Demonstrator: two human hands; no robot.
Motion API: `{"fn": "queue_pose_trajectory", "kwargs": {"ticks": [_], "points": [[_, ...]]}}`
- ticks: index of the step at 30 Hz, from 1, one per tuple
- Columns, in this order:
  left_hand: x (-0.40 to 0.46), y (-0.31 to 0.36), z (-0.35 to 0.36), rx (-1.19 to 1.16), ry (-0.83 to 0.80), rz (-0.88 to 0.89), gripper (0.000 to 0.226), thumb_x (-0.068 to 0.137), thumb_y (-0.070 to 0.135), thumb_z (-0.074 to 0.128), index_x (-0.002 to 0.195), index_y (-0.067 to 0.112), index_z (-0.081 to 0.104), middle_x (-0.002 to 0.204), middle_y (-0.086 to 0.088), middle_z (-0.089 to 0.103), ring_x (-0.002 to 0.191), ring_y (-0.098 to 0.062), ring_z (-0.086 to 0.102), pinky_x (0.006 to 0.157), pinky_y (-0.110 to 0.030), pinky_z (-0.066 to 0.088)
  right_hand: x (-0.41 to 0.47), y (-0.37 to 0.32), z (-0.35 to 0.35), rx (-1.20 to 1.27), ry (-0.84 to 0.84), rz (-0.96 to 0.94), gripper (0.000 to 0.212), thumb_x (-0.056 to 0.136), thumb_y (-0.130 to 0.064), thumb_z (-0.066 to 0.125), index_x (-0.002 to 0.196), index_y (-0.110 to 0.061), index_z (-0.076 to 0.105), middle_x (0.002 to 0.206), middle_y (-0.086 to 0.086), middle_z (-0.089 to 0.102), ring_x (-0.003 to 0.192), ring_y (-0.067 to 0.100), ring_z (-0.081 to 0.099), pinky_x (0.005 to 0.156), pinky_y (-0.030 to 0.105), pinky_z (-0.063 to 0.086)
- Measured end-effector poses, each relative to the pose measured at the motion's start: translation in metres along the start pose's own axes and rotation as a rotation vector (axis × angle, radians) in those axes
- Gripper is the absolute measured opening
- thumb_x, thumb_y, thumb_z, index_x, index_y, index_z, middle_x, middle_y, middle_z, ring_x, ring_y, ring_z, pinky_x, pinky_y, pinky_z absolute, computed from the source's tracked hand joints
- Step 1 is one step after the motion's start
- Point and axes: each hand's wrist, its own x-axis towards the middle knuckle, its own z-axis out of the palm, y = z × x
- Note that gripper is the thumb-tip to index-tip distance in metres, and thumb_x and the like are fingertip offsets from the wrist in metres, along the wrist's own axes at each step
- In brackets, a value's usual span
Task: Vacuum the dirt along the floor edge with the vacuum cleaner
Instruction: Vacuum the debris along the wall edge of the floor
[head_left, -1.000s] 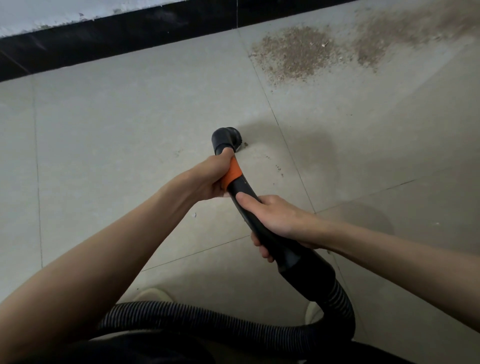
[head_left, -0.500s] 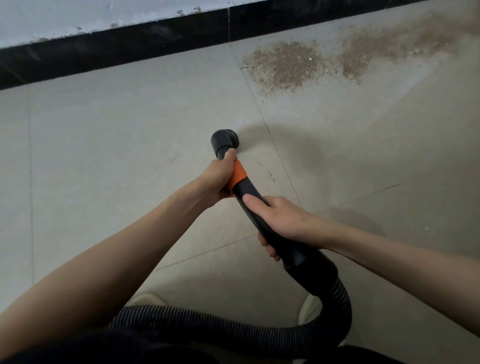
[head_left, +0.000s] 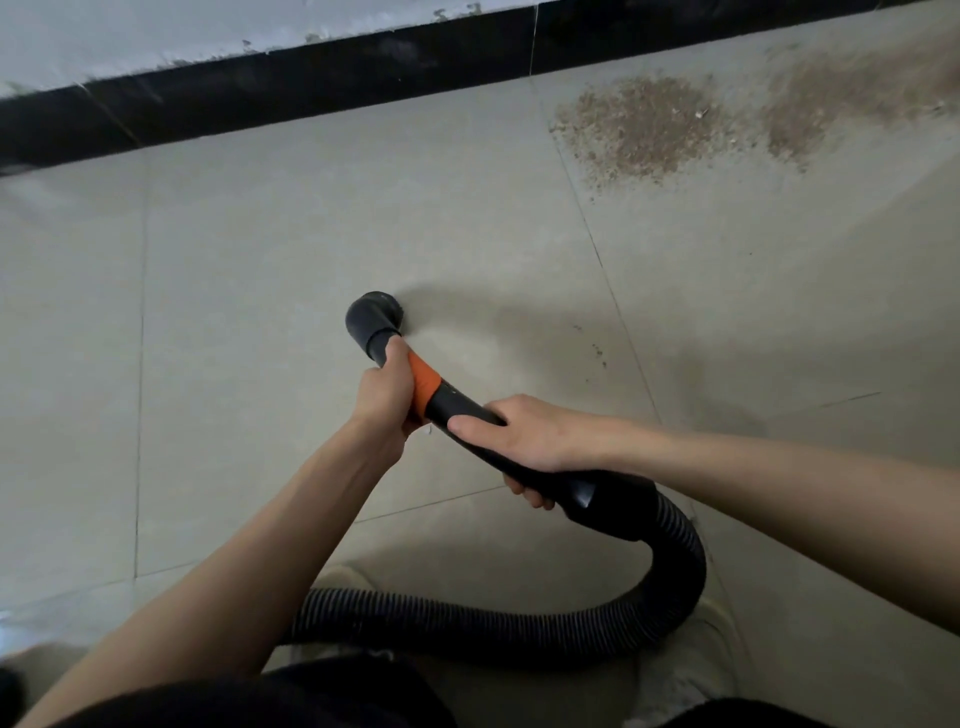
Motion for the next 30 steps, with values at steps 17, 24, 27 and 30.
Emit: {"fn": "queue_pose_trajectory", "kwargs": {"ticks": [17, 24, 27, 30], "points": [[-0.011, 0.012, 0.036, 0.180, -0.290, -0.036, 0.036, 0.097, 0.042, 0.044, 0.087, 0.008, 0.049, 0.079, -0.007, 0.055, 0.063, -0.019, 0.059, 0.044, -0.024, 0.050, -0.024, 0.031, 0.000, 0.281, 0.043, 0.022, 0.051, 0.093, -0.064, 0.043, 0.096, -0.013, 0.046, 0.051, -0.001, 0.060, 0.045, 0.018, 0.059, 0.044, 0.027, 0.049], [-0.016, 0.015, 0.030, 0.204, -0.361, -0.110, 0.027, 0.097, 0.036, 0.047, 0.088, 0.011, 0.047, 0.079, -0.006, 0.050, 0.065, -0.018, 0.055, 0.053, -0.028, 0.053, -0.032, 0.033, 0.013, 0.359, 0.086, 0.041, 0.046, 0.097, -0.058, 0.041, 0.093, -0.012, 0.044, 0.047, 0.000, 0.057, 0.039, 0.017, 0.054, 0.040, 0.026, 0.046], [-0.025, -0.003, 0.037, 0.183, -0.386, -0.090, 0.032, 0.097, 0.039, 0.046, 0.089, 0.009, 0.049, 0.082, -0.006, 0.050, 0.071, -0.019, 0.056, 0.057, -0.030, 0.053, -0.041, 0.048, 0.020, 0.391, 0.114, 0.060, 0.045, 0.098, -0.055, 0.041, 0.088, -0.012, 0.042, 0.046, 0.001, 0.055, 0.036, 0.018, 0.052, 0.038, 0.025, 0.044], [-0.039, -0.020, 0.047, 0.209, -0.438, -0.070, 0.037, 0.098, 0.042, 0.043, 0.089, 0.007, 0.050, 0.081, -0.007, 0.051, 0.070, -0.018, 0.057, 0.053, -0.028, 0.052, -0.056, 0.062, 0.025, 0.442, 0.140, 0.104, 0.045, 0.099, -0.054, 0.040, 0.088, -0.010, 0.041, 0.044, 0.003, 0.053, 0.033, 0.019, 0.050, 0.036, 0.023, 0.043]]}}
